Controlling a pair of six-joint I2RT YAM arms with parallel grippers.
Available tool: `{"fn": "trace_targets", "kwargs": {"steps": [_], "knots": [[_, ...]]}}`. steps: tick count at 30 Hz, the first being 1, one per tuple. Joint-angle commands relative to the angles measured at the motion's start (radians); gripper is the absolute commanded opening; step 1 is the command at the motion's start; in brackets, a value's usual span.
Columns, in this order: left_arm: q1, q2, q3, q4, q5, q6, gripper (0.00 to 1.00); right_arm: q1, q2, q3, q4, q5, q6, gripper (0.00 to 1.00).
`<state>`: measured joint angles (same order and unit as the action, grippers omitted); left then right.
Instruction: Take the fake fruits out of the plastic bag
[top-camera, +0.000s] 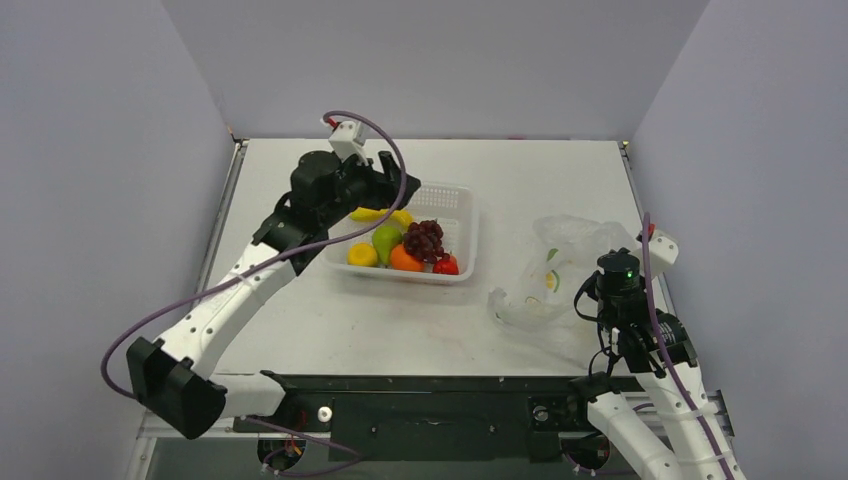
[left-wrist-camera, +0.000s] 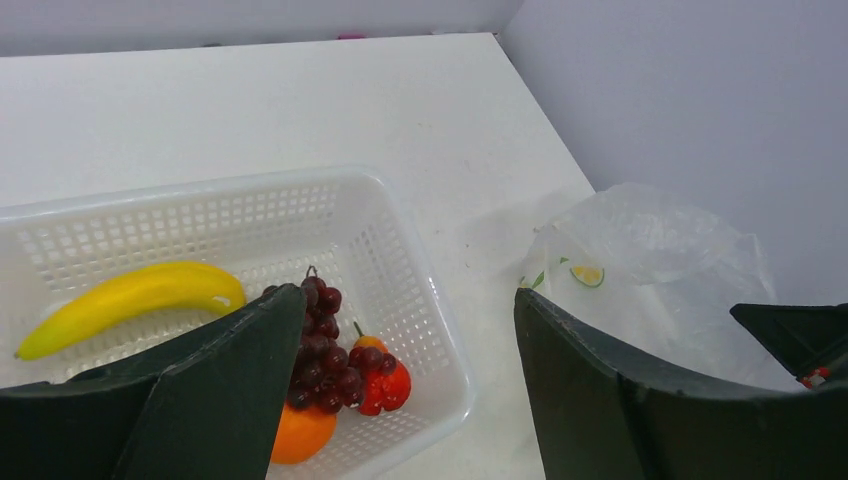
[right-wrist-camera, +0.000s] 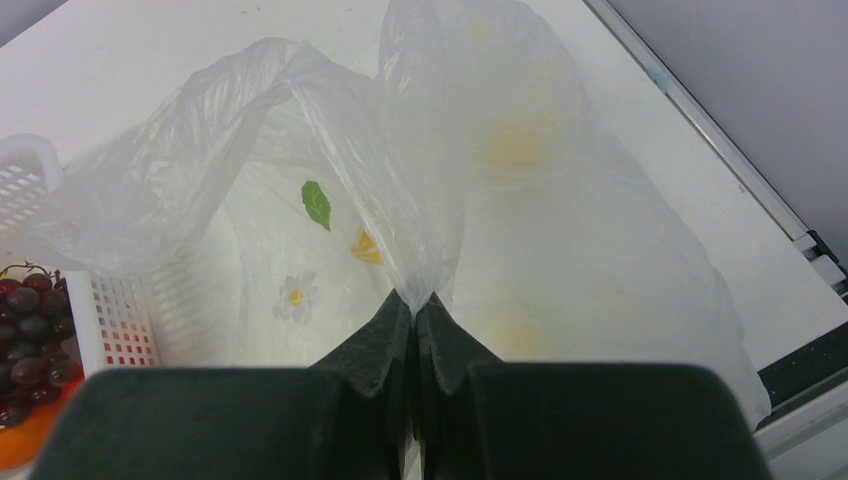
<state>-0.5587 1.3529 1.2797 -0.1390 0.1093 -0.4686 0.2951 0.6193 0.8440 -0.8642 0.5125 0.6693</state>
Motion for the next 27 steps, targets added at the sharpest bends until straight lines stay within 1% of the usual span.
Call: {"fn": "trace_targets", "kwargs": {"steps": [1,4,7,10,13,15,18,19,20,21,23,27], "knots": [[0.024,-0.158,-0.106,-0.098,-0.058,0.059,0.75,-0.003,-0.001,0.007,0.036,-0.021,-0.001,0.0],[0.037,-0.267,-0.181,-0.135,-0.112,0.062,0.75,-0.002,0.006,0.01,0.036,-0.039,-0.009,0.0],[0.045,-0.416,-0.257,-0.158,-0.168,0.061,0.76,-0.002,0.013,0.018,0.046,-0.064,-0.031,0.0],[0.046,-0.544,-0.298,-0.194,-0.229,0.047,0.77,-0.003,0.028,0.024,0.071,-0.087,-0.057,0.0],[0.048,-0.702,-0.319,-0.233,-0.263,0.038,0.81,-0.004,0.057,0.052,0.103,-0.067,-0.072,0.0],[0.048,-0.78,-0.306,-0.302,-0.281,0.05,0.83,-0.005,0.095,0.089,0.115,-0.02,-0.086,0.0],[0.048,-0.874,-0.255,-0.396,-0.32,0.072,0.85,-0.011,0.181,0.168,0.126,0.128,-0.113,0.0],[0.048,-0.889,-0.244,-0.443,-0.328,0.077,0.86,-0.012,0.202,0.185,0.125,0.199,-0.117,0.0],[0.049,-0.915,-0.225,-0.464,-0.338,0.081,0.87,-0.014,0.268,0.234,0.103,0.227,-0.116,0.0],[0.048,-0.928,-0.217,-0.5,-0.341,0.081,0.87,-0.021,0.291,0.263,0.083,0.272,-0.098,0.0],[0.047,-0.962,-0.198,-0.547,-0.342,0.082,0.87,-0.031,0.358,0.334,0.04,0.297,-0.086,0.0],[0.046,-1.026,-0.183,-0.596,-0.336,0.078,0.88,-0.043,0.439,0.421,0.044,0.298,-0.111,0.0]]}}
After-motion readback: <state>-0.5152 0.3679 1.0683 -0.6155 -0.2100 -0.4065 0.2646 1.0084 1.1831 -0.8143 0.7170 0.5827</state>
